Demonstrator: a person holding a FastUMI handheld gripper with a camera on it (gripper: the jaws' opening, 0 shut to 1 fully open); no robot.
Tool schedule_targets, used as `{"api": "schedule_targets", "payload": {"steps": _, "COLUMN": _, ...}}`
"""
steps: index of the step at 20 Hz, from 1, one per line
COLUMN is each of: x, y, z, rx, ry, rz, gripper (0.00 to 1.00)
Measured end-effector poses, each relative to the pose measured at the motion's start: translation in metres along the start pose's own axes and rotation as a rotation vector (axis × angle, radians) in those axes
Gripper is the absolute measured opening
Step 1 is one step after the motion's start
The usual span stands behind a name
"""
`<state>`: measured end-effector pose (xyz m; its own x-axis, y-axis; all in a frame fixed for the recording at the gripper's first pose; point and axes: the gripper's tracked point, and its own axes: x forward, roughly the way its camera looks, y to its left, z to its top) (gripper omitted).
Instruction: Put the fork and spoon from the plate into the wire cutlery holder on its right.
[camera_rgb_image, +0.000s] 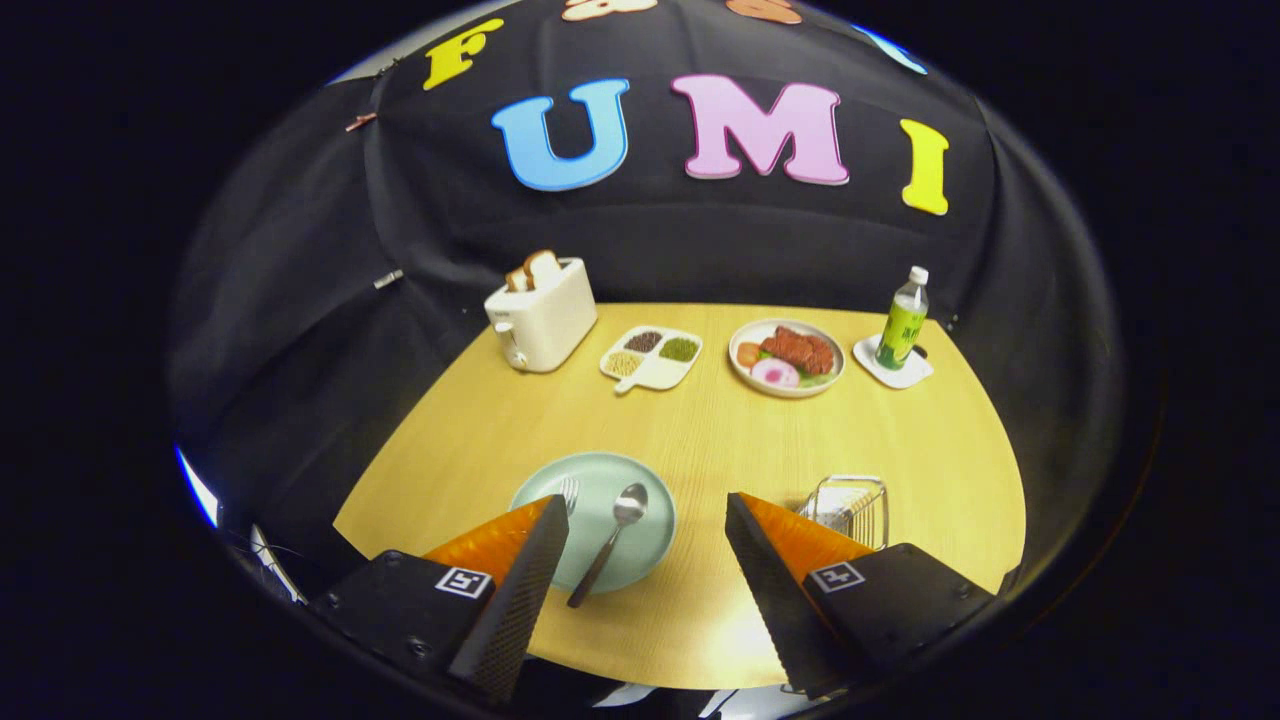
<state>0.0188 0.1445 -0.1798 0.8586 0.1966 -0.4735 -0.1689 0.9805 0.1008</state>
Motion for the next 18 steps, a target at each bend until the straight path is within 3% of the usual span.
{"api": "schedule_targets", "payload": {"steps": 3, "x": 0.034, "y": 0.017, "z": -0.031, "rx": 0.039, "ry": 0.103, "rz": -0.008, "gripper": 0.91}}
{"api": "schedule_targets", "payload": {"steps": 5, "x": 0.053, "y": 0.021, "z": -0.051, "rx": 0.042, "ry": 0.166, "rz": -0.025, "gripper": 0.81}}
{"api": "schedule_targets", "payload": {"steps": 11, "x": 0.1, "y": 0.028, "z": -0.098, "rx": 0.04, "ry": 0.326, "rz": -0.075, "gripper": 0.37}}
{"api": "schedule_targets", "payload": {"steps": 18, "x": 0.132, "y": 0.034, "z": -0.127, "rx": 0.055, "ry": 0.431, "rz": -0.12, "gripper": 0.39}}
